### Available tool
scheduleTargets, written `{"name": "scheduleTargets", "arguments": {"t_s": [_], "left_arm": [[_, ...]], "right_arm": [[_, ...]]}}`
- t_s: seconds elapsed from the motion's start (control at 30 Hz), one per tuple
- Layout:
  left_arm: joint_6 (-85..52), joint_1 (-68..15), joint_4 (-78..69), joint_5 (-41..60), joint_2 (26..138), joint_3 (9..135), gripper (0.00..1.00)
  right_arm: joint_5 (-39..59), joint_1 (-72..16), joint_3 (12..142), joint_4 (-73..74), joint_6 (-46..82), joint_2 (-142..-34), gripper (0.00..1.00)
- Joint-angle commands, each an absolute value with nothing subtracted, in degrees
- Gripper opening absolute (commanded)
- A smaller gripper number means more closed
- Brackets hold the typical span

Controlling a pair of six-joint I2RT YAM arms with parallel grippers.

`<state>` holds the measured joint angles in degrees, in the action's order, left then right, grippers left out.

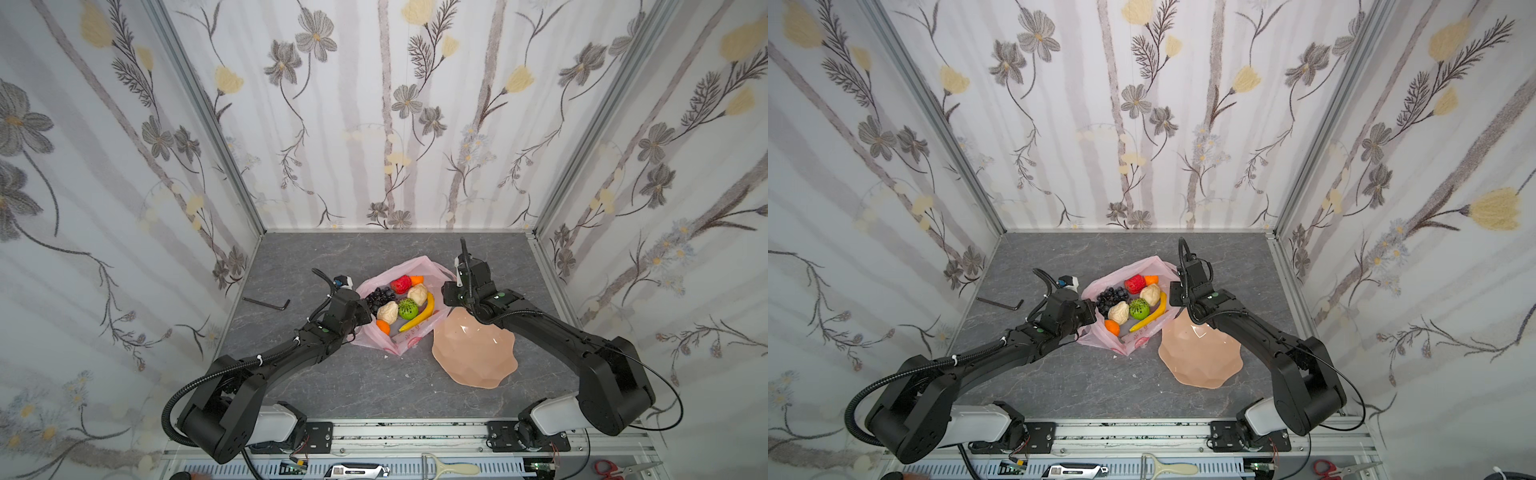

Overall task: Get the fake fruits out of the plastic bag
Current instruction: 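Lower the right gripper into the bag and grasp the cream pear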

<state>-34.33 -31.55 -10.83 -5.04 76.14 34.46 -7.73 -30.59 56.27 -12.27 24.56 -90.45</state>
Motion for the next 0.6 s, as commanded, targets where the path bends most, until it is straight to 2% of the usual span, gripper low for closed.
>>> {"name": "scheduleTargets", "arguments": {"t_s": [0.0,0.1,0.37,0.5,0.57], "left_arm": [[-31.4,-31.6,-10.5,-6.7,76.2,34.0,0.11],[-30.2,-31.6,-11.0,-7.3,76.2,33.7,0.11],[-27.7,-31.6,-16.0,-6.9,74.1,30.4,0.11],[-26.9,-31.6,-17.9,-7.2,72.4,28.7,0.11],[-26.1,-31.6,-18.7,-7.5,71.0,27.6,0.11]], "right_arm": [[-10.1,-33.4,58.2,-14.5,25.2,-86.9,0.61],[-8.2,-37.9,60.3,-16.1,24.1,-87.3,0.69],[-10.3,-49.5,69.1,-22.0,17.4,-100.0,0.59],[-8.2,-51.1,72.3,-21.7,20.5,-103.7,0.61],[-6.7,-51.0,73.3,-20.5,25.5,-105.3,0.67]]}}
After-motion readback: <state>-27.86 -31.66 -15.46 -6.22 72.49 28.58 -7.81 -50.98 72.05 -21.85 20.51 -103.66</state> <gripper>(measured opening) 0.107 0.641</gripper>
